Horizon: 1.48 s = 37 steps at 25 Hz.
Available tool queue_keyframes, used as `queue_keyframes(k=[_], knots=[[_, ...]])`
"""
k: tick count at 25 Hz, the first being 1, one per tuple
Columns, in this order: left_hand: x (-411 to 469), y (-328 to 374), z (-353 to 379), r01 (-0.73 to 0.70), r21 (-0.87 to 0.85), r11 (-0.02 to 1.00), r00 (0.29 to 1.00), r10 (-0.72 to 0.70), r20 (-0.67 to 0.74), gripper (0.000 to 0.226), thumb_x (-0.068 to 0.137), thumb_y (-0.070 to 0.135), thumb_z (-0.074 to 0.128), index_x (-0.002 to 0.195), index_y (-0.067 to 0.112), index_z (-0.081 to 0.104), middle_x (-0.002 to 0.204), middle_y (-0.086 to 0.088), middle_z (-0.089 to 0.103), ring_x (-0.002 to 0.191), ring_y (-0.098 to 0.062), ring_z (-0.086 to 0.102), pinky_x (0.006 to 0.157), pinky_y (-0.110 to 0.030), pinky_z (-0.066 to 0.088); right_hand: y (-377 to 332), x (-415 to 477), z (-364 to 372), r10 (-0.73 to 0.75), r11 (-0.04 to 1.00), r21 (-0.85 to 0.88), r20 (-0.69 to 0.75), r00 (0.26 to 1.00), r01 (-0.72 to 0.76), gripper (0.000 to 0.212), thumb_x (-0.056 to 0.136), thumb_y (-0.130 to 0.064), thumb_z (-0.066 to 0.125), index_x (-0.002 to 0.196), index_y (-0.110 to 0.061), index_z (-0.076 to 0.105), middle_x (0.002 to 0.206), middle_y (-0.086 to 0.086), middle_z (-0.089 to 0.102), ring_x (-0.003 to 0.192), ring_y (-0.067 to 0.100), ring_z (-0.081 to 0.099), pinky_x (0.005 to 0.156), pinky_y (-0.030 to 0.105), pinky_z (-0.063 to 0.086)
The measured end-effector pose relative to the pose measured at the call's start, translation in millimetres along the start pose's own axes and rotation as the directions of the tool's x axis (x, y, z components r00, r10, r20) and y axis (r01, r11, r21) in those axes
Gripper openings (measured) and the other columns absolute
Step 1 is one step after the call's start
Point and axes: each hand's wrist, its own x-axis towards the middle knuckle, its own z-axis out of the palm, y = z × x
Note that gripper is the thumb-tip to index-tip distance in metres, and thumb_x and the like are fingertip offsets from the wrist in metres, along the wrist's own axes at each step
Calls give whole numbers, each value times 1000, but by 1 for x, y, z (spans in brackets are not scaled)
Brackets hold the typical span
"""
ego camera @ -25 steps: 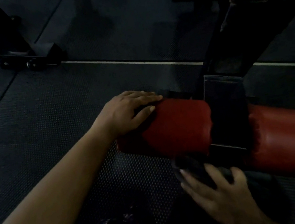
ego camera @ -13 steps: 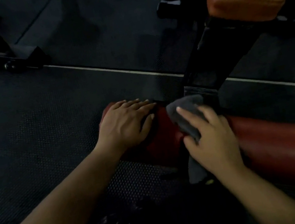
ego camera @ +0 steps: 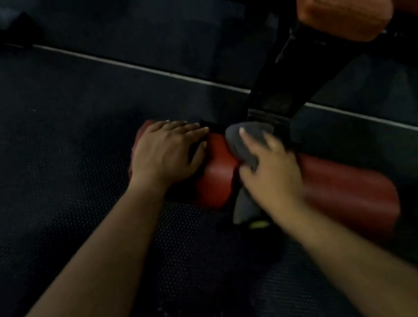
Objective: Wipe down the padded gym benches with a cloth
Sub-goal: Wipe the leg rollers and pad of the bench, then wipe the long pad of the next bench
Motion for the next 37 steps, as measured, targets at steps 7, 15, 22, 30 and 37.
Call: queue_keyframes(k=[7,15,22,30,37], knots=[[-2,-3,0,-80,55,995,995,77,62,61,91,50,32,131,16,63,131,-8,64,120,-30,61,102,-44,43,0,49,-2,72,992,99,71,995,-79,61,91,-31,55,146,-46,33,152,-1,34,124,35,45,99,40,43],[-59,30,-34,38,172,984,913,-104,395,64,103,49,28,158,25,5,165,-8,5,151,-27,9,119,-44,20,4,-143,17,10,993,-107,498,867,50,62,97,-29,49,151,-44,22,161,-1,16,127,37,37,96,48,44],[-138,80,-124,196,153,969,667,-246,703,71,98,49,45,157,34,8,159,-3,27,139,-29,35,110,-46,36,25,-176,-89,158,986,-36,469,869,-160,67,89,-31,63,148,-34,32,148,4,23,124,31,41,97,43,45],[-68,201,-305,-118,40,992,744,61,665,60,94,58,51,147,34,36,143,-1,47,128,-25,48,103,-43,41,31,-175,-303,75,993,-116,466,882,-23,44,88,-32,63,129,-46,54,130,-4,47,118,28,50,91,38,44],[-72,276,-377,182,-139,973,742,-43,669,63,90,55,59,146,36,39,148,-3,43,131,-27,46,105,-47,41,47,-206,-453,32,974,-213,449,893,72,48,88,-29,63,132,-43,52,125,1,44,112,31,47,83,40,42]])
